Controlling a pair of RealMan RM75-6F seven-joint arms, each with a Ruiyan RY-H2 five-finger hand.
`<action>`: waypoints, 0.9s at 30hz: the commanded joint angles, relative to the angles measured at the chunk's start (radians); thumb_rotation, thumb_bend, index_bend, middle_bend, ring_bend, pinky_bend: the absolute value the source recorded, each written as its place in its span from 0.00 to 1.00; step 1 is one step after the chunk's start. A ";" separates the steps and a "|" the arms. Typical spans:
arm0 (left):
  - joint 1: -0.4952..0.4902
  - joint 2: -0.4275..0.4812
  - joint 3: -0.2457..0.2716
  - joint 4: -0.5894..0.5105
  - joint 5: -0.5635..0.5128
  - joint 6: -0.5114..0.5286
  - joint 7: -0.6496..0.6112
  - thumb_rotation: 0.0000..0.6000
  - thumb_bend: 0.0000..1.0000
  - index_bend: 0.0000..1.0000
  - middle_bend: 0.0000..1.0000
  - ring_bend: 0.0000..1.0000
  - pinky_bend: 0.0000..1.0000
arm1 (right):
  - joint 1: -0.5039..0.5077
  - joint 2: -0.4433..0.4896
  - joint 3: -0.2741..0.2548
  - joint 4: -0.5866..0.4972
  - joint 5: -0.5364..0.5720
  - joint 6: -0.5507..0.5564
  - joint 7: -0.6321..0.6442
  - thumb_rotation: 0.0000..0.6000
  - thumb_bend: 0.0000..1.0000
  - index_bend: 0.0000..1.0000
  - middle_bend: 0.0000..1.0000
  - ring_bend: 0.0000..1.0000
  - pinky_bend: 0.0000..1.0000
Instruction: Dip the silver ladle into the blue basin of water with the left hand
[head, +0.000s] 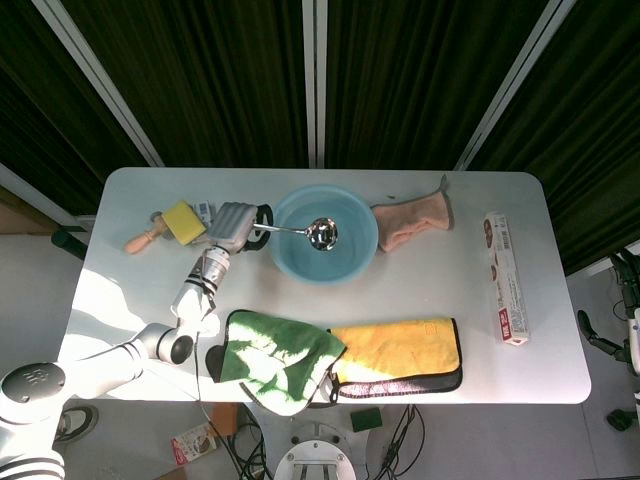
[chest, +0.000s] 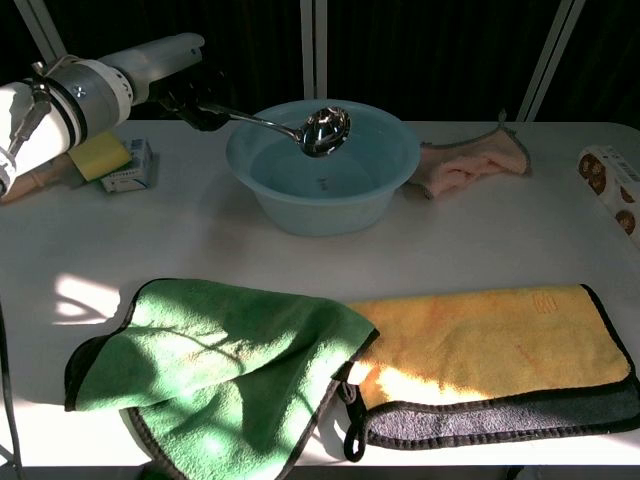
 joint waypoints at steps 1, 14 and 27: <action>-0.020 -0.024 0.012 0.041 0.021 0.021 0.033 1.00 0.51 0.80 0.69 0.63 0.81 | 0.000 0.000 0.001 0.000 0.001 0.000 0.001 1.00 0.36 0.02 0.00 0.00 0.00; -0.060 -0.112 0.073 0.211 0.126 0.131 0.204 1.00 0.53 0.80 0.70 0.64 0.81 | 0.005 -0.001 0.000 -0.001 0.007 -0.014 -0.008 1.00 0.36 0.02 0.00 0.00 0.00; -0.095 -0.171 0.088 0.315 0.128 0.078 0.287 1.00 0.53 0.80 0.70 0.66 0.82 | 0.005 0.005 0.004 0.000 0.015 -0.020 0.006 1.00 0.36 0.02 0.00 0.00 0.00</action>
